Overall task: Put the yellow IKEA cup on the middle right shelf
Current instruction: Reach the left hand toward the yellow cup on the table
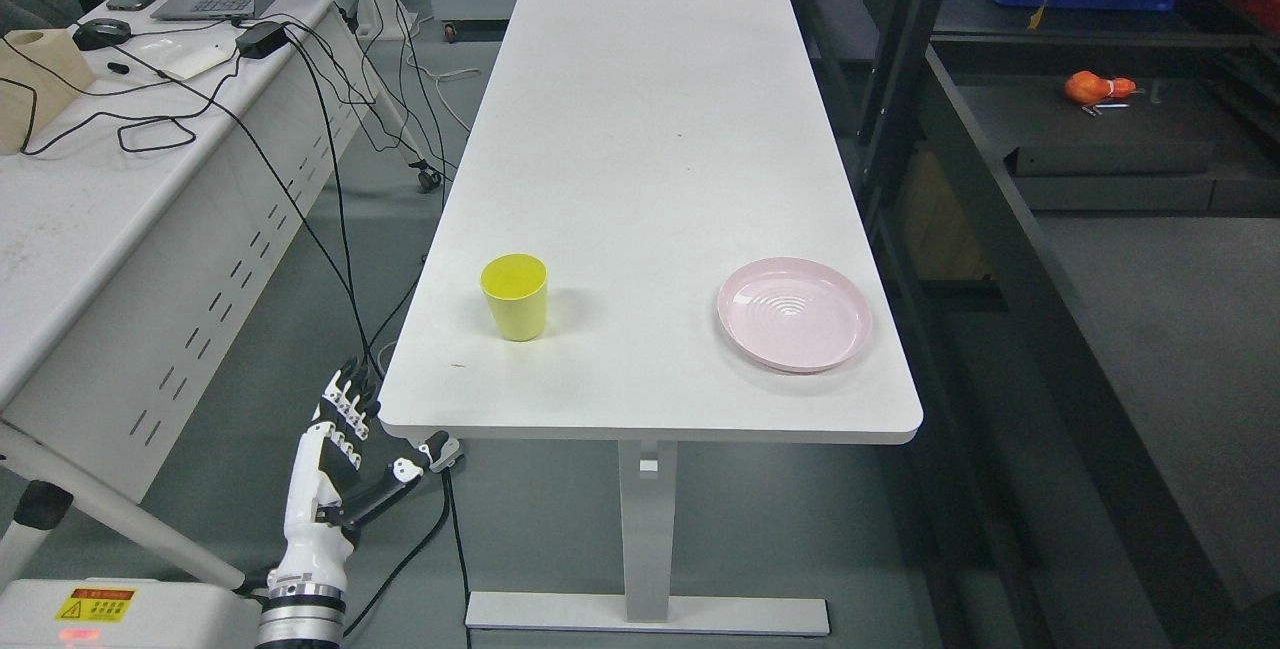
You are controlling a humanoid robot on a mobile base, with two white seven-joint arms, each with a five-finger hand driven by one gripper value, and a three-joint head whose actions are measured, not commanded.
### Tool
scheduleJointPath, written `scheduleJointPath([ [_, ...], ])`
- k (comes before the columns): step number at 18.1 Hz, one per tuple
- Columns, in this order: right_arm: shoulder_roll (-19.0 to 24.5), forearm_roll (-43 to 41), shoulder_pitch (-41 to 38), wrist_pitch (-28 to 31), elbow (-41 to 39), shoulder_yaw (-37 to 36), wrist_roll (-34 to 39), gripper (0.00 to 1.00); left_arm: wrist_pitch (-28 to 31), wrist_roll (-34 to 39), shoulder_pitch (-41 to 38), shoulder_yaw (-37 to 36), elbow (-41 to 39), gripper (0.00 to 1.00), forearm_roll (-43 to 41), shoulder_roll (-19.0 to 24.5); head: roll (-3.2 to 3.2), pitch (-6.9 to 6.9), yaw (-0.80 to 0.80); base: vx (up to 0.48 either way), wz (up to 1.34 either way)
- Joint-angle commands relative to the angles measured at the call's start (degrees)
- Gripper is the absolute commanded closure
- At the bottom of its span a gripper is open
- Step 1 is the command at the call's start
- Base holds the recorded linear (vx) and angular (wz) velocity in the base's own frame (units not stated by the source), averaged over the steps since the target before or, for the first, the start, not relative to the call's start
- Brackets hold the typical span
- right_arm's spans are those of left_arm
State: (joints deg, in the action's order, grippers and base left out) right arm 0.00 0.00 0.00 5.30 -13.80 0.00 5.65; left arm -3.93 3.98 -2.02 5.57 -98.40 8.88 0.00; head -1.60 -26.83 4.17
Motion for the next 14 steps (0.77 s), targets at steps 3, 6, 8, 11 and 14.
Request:
scheduleJointPath([
  [3,-1.0,-1.4,-0.6,0.0,0.0,1.0,-12.3,0.01,0.1,0.1,0.0,-0.7,0.3,0.01,0.0,1.0,0.0,0.0,0.0,0.0,0.0],
  [6,-1.0,-1.4,-0.6,0.0,0.0,1.0,-12.3,0.01,0.0,0.1,0.1,-0.6,0.3,0.01,0.0,1.0,0.0,0.0,0.0,0.0,0.0],
  [8,-1.0,-1.4,-0.6,0.0,0.0,1.0,-12.3,0.01,-0.1,0.0,0.0,-0.6,0.3,0.01,0.0,1.0,0.0,0.0,0.0,0.0,0.0],
  [11,-1.0,-1.4,-0.6,0.0,0.0,1.0,-12.3,0.01,-0.2,0.0,0.1,-1.2,0.3,0.01,0.0,1.0,0.0,0.0,0.0,0.006,0.0],
  [14,-1.0,-1.4,-0.6,0.0,0.0,1.0,-12.3,0.01,-0.2,-0.1,0.3,-1.4,0.3,0.01,0.0,1.0,0.0,0.0,0.0,0.028,0.04],
])
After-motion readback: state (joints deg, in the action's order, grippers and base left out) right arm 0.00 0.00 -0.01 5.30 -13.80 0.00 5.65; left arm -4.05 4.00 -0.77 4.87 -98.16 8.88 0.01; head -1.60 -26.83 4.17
